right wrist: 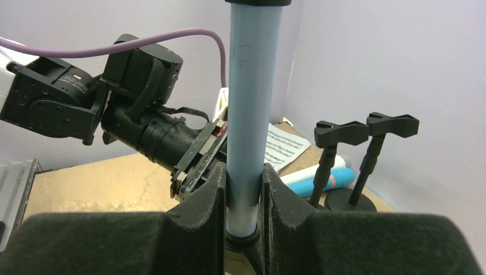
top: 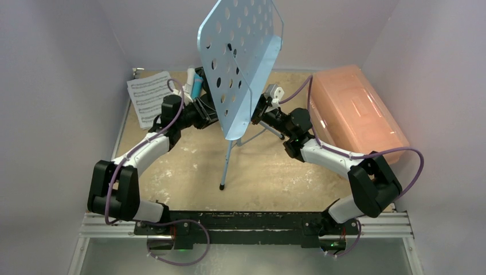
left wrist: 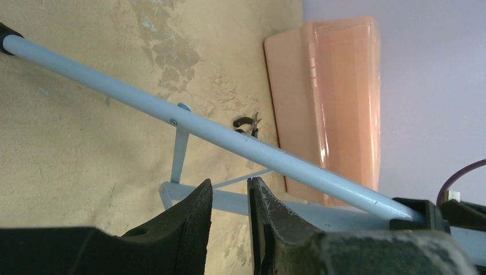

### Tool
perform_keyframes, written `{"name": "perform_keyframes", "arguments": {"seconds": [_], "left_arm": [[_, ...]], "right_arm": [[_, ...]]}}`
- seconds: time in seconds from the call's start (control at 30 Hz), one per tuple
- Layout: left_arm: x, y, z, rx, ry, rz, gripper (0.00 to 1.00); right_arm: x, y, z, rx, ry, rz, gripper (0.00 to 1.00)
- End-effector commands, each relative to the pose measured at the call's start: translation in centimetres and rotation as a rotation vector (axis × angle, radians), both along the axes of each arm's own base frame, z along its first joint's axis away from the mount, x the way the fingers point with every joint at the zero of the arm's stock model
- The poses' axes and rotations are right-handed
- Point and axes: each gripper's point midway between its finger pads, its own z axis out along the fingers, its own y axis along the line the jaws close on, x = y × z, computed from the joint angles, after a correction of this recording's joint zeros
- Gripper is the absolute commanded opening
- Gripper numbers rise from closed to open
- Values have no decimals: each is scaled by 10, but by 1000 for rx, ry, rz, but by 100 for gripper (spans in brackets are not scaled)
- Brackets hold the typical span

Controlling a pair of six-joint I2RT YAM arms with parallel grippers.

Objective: Pack up the instrument practice props

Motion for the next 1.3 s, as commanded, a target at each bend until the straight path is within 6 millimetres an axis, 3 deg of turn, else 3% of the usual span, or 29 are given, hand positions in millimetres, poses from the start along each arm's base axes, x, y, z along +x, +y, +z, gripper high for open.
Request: {"name": "perform_keyframes", "arguments": {"seconds": [0.0, 0.23, 0.33, 0.4, 0.63, 0.9, 1.1, 1.27], "left_arm": [[-9, -2, 24, 80, -134, -42, 29], [-31, 2, 58, 245, -381, -100, 33], [-39, -9, 61, 354, -452, -149, 34], [-44, -20, 53, 399, -441, -201, 34], [-48, -42, 56, 375, -441, -277, 34], [-55, -49, 102, 266, -554, -259, 34], [-61, -49, 119, 240, -611, -259, 35], [-66, -45, 131, 249, -694, -249, 45]], "right_arm": [[-23, -1, 29, 27, -131, 48, 0], [-24, -1, 30, 31, -133, 55, 0], [-25, 0, 30, 32, -132, 59, 0], [-26, 0, 30, 33, -132, 63, 0], [-26, -2, 32, 33, -135, 54, 0], [-26, -2, 32, 35, -136, 55, 0], [-26, -2, 33, 36, -139, 55, 0], [-26, -2, 32, 35, -137, 56, 0]]}}
